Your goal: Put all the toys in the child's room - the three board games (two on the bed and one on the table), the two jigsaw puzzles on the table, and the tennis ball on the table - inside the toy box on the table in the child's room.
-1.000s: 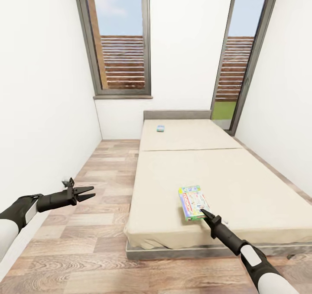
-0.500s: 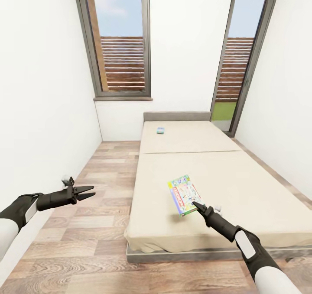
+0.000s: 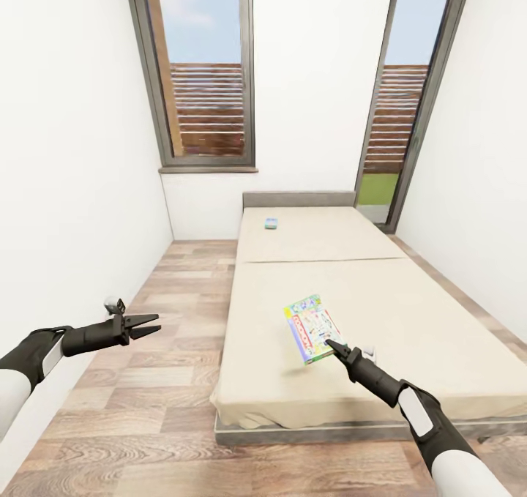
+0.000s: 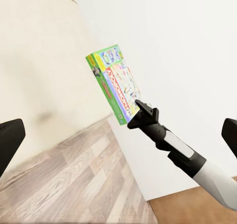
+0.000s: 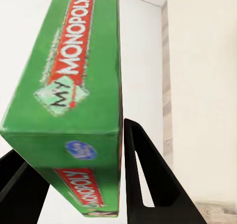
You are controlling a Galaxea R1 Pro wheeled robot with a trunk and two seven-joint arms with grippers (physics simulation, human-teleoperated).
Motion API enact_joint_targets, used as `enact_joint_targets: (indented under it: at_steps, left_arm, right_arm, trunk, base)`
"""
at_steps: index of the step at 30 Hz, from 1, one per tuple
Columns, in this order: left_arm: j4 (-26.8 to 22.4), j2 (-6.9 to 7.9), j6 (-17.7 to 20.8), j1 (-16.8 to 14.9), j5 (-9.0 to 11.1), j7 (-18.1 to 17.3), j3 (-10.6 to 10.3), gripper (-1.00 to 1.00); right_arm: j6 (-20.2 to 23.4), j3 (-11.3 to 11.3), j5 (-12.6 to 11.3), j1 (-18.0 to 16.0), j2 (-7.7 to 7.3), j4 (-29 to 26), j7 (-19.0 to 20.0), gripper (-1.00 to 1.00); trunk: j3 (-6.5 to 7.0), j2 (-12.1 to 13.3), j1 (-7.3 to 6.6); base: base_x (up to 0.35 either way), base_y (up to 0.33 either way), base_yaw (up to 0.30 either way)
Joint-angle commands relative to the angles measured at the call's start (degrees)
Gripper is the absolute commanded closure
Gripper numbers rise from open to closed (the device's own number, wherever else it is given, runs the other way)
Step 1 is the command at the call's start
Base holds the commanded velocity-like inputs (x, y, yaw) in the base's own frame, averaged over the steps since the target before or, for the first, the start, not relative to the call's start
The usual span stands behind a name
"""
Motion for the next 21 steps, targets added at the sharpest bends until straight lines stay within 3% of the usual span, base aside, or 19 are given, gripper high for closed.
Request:
enact_joint_targets:
  at_steps: [1, 6, 14, 21]
  left_arm:
    - [0.0, 0.00, 0.7, 0.0, -0.2, -0.2, 0.1, -1.00]
    - [0.0, 0.02, 0.8, 0.0, -0.2, -0.2, 0.0, -1.00]
    - [0.0, -0.02, 0.3, 0.0, -0.2, -0.2, -0.1, -1.00]
    - [0.0, -0.09, 0.3, 0.0, -0.2, -0.2, -0.1, -1.00]
  right_arm:
    - [0.4, -0.1, -0.1, 0.0, -0.23, 0.0, -0.1, 1.00]
    - [0.6, -0.1, 0.1, 0.0, -0.68, 0.0, -0.7, 1.00]
    - [0.2, -0.1, 0.1, 0.0, -0.68, 0.0, -0.8, 1.00]
    - [0.1, -0.1, 0.1, 0.0, -0.65, 0.0, -0.9, 1.00]
  trunk:
    - [0.13, 0.4, -0.26]
    - [1.03, 2.4, -1.35]
    - [1.03, 2.4, -1.35]
    - [1.03, 2.4, -1.35]
  base:
    - [-0.131, 0.000, 0.000]
    - [-0.037, 0.000, 0.000]
    - [-0.002, -0.002, 0.000]
    - [0.000, -0.213, 0.046]
